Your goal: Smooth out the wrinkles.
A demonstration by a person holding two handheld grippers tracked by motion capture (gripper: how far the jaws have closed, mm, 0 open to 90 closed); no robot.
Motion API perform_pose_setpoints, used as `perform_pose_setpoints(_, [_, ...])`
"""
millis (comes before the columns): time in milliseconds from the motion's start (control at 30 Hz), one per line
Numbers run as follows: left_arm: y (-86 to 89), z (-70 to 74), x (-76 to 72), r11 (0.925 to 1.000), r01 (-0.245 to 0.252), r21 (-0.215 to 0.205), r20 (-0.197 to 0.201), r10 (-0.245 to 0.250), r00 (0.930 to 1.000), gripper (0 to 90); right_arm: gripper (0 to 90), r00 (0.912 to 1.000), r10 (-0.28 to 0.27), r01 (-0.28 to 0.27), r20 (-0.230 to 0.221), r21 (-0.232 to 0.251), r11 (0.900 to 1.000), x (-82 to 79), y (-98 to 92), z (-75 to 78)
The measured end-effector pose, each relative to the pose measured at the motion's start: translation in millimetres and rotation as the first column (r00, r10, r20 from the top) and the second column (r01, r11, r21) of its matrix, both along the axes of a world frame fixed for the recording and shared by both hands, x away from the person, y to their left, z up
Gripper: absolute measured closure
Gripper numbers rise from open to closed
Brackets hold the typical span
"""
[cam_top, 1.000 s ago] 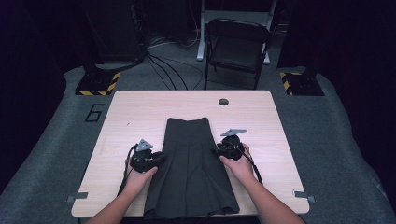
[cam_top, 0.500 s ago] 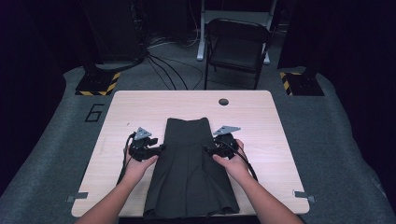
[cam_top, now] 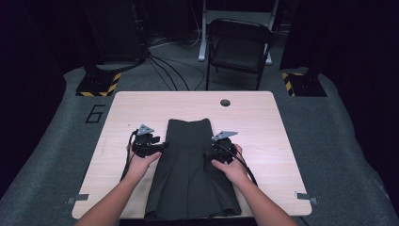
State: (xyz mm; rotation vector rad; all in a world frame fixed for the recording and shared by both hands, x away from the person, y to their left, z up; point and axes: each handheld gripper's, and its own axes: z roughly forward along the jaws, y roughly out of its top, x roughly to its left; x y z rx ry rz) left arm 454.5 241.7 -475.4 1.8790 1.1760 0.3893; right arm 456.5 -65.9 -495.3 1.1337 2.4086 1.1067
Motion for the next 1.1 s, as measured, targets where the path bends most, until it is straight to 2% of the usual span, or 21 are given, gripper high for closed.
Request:
perform_pose_setpoints(33, [-0.9,1.8,0.2,0.9999,0.010,0.008,-0.003,-0.010,0.9999,46.2,36.0,1.0000,0.002,-0.002,0.001,-0.004,1.000,0.3,-0.2,-1.1])
perform_pose_setpoints(100, [-2.3,3.7,1.0,0.9992,0.020,0.034,0.024,-0.021,0.9995,46.2,36.0,1.0000,-0.005,0.005,-0.004,-0.006,1.000,-0.4,-0.1,-2.3])
perform_pose_setpoints(167, [-3.7,5.5,2.2,0.9990,0.018,0.041,0.024,-0.019,0.9995,46.2,36.1,0.9999,0.001,-0.001,0.014,-0.007,1.000,0.8,-0.8,-4.5])
perform_pose_setpoints(200, [-4.6,6.1,2.9,0.9992,0.013,0.039,0.028,-0.014,0.9995,46.2,36.1,1.0000,0.001,-0.001,0.002,-0.009,1.000,0.5,-1.1,-4.3])
perform_pose_setpoints(300, [-5.7,8.8,5.7,0.9985,0.021,0.051,0.027,-0.023,0.9994,46.1,36.2,0.9999,0.001,-0.001,0.013,-0.009,1.000,0.8,-1.7,-7.5])
perform_pose_setpoints(367, [-6.8,9.8,7.9,0.9980,0.024,0.059,0.030,-0.026,0.9992,45.6,36.1,0.9999,-0.011,0.011,-0.001,-0.002,1.000,-0.5,-1.3,-8.5])
perform_pose_setpoints(400, [-7.7,9.8,8.8,0.9983,0.020,0.055,0.039,-0.023,0.9990,45.3,35.9,1.0000,-0.006,0.006,0.005,-0.012,1.000,-0.2,-1.4,-9.2])
perform_pose_setpoints(467, [-8.2,9.8,12.4,0.9978,0.020,0.063,0.032,-0.022,0.9992,44.2,35.8,0.9998,-0.001,0.001,0.018,-0.022,1.000,0.0,-0.7,-11.1])
perform_pose_setpoints(667, [-9.7,8.6,22.4,0.9974,0.013,0.071,0.033,-0.015,0.9993,43.0,35.9,0.9997,0.002,-0.001,0.023,-0.054,0.999,-1.2,1.3,-15.5])
perform_pose_setpoints(700, [-9.3,8.7,24.2,0.9968,0.014,0.079,0.035,-0.016,0.9993,43.0,35.9,0.9995,0.000,0.002,0.031,-0.054,0.999,-1.2,1.8,-16.4])
perform_pose_setpoints(733, [-10.2,8.5,25.5,0.9975,0.009,0.071,0.029,-0.011,0.9995,43.0,35.8,0.9994,-0.002,0.004,0.033,-0.057,0.998,-1.9,2.5,-17.0])
perform_pose_setpoints(767, [-9.5,8.3,27.4,0.9967,0.017,0.079,0.041,-0.021,0.9989,43.1,35.8,0.9992,0.005,-0.002,0.040,-0.072,0.997,-2.8,2.6,-17.8])
perform_pose_setpoints(800, [-10.1,7.7,28.5,0.9975,0.012,0.069,0.039,-0.015,0.9991,43.1,35.8,0.9984,0.007,-0.002,0.057,-0.079,0.997,-3.6,3.2,-18.7])
perform_pose_setpoints(867, [-10.2,6.9,32.1,0.9972,0.014,0.073,0.036,-0.017,0.9992,43.2,35.9,0.9985,-0.008,0.012,0.055,-0.078,0.997,-6.1,5.2,-19.4])
perform_pose_setpoints(1100, [-15.0,9.3,44.0,0.9964,0.014,0.083,0.029,-0.017,0.9994,43.2,37.0,0.9973,0.007,-0.001,0.073,-0.082,0.997,-5.7,3.1,-20.8])
